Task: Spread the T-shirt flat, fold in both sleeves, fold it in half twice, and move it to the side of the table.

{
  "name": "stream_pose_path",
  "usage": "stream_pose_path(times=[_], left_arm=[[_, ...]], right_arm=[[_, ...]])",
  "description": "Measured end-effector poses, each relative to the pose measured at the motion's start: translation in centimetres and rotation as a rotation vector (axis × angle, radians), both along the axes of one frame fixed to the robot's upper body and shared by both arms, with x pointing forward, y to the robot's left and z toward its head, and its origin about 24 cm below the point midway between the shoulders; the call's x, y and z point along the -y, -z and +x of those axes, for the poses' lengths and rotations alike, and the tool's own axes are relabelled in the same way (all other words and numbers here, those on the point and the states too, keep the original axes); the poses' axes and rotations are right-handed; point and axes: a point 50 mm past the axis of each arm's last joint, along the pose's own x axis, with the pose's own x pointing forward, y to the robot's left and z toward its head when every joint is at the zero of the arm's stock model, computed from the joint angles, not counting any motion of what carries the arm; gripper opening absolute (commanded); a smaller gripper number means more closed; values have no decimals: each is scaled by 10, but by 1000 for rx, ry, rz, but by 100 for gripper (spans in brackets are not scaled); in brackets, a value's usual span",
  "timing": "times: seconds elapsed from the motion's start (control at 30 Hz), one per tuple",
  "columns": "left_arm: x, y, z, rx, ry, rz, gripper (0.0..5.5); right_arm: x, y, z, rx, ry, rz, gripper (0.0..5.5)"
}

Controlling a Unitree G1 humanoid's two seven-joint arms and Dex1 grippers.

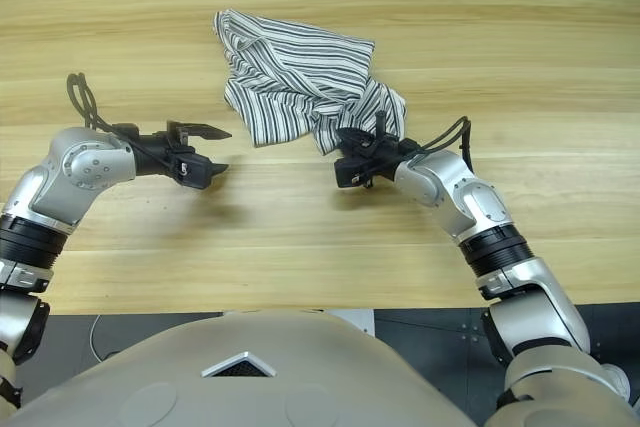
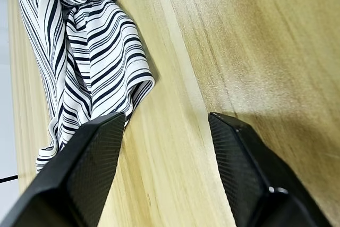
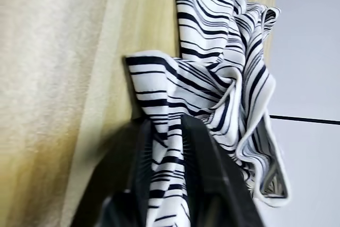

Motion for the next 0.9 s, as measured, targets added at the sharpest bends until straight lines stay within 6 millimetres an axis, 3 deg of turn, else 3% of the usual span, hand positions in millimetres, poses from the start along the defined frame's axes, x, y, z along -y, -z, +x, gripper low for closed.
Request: stream_pose_path(times=[0.43,0.5,0.6,0.7,0.8,0.9], left_arm=[[-1,1,-1,-5,-4,-1,291],[-1,1,-1,-5,-4,0,291],[-1,1,-1,-5,-4,0,291],[-1,2,-1,-8,-8,0,291],[0,3,1,-11,-9,-4,291],[-2,5,4,-18,-21,-4,291]], right_arm=[[9,0,7,-17,-16,-5,13],[11,-1,5,-93,-7,43,13],[10,-9,-7,-362,-3,213,13],[-5,-46,-11,-552,-57,413,13],[-26,-98,-4,-563,-180,490,13],[-35,-108,-3,-616,-204,501,13]])
